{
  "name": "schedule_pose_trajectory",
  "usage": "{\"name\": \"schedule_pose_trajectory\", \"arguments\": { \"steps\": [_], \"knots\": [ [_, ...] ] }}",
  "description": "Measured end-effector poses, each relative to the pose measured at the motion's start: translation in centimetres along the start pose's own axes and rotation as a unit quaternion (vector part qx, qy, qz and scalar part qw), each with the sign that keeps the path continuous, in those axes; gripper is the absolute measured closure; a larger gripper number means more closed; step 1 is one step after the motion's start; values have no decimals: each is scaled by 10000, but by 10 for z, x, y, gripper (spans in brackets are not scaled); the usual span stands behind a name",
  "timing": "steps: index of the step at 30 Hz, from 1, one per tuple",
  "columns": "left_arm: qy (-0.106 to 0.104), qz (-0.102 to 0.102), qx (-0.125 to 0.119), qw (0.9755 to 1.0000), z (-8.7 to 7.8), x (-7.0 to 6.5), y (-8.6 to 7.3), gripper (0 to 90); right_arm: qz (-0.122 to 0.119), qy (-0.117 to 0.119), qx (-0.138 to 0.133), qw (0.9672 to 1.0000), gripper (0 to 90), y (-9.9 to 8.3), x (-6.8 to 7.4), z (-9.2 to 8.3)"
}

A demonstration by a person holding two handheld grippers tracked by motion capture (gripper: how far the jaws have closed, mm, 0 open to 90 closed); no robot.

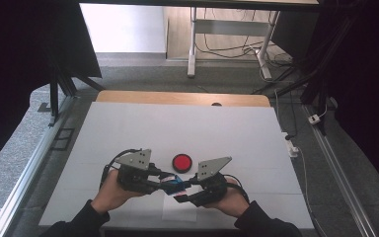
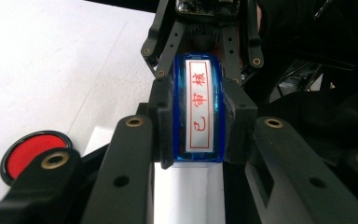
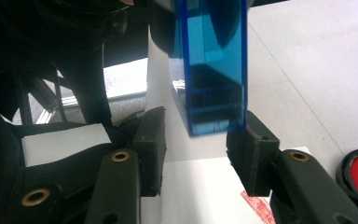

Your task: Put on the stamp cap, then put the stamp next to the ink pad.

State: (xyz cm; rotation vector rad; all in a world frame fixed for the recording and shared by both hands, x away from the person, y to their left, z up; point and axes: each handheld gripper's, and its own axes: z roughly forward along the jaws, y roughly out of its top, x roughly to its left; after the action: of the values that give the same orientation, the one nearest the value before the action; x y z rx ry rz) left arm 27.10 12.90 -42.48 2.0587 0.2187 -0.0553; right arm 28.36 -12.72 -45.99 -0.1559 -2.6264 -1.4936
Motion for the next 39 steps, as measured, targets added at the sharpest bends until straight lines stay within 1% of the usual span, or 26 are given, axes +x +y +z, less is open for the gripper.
{"name": "schedule_pose_trajectory", "arguments": {
  "steps": [10, 16, 21, 23, 28, 31, 36, 39],
  "knots": [
    [175, -105, 6, 9998, -8, -1, 0, 698, 29, -186, 7, 9998, 534, -1, 1, -5],
    [273, -154, -8, 9995, -13, -1, -1, 698, 115, -298, 13, 9995, 499, -3, 2, -8],
    [388, -221, 5, 9990, -17, 0, -2, 697, 142, -405, 41, 9991, 464, -4, 3, -11],
    [416, -250, -2, 9988, -19, 0, -3, 697, 189, -441, 33, 9988, 447, -4, 4, -13],
    [501, -286, 19, 9983, -22, 0, -5, 697, 242, -613, 46, 9978, 398, -5, 5, -16],
    [585, -318, 67, 9978, -23, 0, -6, 697, 293, -718, 77, 9970, 378, -6, 6, -18],
    [741, -357, 145, 9965, -25, 1, -7, 696, 375, -863, 38, 9956, 335, -6, 6, -21],
    [856, -415, 191, 9953, -27, 2, -8, 696, 430, -965, 3, 9944, 310, -6, 6, -24]
  ]
}}
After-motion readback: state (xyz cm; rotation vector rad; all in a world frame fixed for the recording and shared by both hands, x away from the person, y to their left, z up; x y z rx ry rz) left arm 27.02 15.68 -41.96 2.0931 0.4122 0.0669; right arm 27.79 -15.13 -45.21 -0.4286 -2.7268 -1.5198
